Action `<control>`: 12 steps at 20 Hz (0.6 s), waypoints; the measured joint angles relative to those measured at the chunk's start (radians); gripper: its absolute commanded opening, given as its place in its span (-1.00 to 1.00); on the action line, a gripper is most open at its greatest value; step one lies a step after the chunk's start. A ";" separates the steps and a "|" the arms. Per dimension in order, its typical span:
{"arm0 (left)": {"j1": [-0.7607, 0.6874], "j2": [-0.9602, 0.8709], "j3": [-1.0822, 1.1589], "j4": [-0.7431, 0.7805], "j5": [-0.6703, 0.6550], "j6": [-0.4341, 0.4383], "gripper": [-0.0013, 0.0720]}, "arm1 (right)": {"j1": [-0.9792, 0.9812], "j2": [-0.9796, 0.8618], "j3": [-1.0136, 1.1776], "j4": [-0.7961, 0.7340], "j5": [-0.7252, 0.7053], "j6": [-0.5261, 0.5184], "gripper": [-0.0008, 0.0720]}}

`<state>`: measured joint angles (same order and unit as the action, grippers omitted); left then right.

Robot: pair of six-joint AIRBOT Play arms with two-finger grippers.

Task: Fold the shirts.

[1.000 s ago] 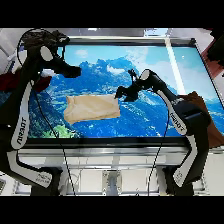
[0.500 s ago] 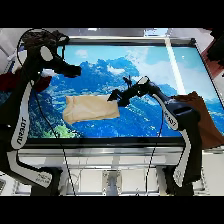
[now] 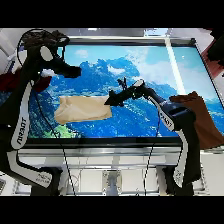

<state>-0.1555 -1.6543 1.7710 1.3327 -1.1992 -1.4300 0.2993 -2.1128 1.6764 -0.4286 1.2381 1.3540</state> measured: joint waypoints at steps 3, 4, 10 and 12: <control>0.000 0.000 0.000 0.001 -0.008 0.000 -0.94 | -0.063 0.039 0.000 -0.019 0.024 -0.021 -0.91; 0.000 0.000 0.000 0.002 -0.010 0.000 -0.94 | -0.095 0.064 0.000 -0.043 0.038 -0.023 -0.91; 0.000 0.000 0.000 0.002 -0.032 0.000 -0.94 | -0.363 0.304 0.000 -0.300 0.159 0.053 -0.91; 0.000 0.000 0.000 0.002 -0.041 0.000 -0.94 | -0.480 0.403 0.000 -0.378 0.214 0.090 -0.91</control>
<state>-0.1555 -1.6543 1.7710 1.3350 -1.2404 -1.4300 -0.1802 -1.7096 1.6764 -0.8070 1.4517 1.4441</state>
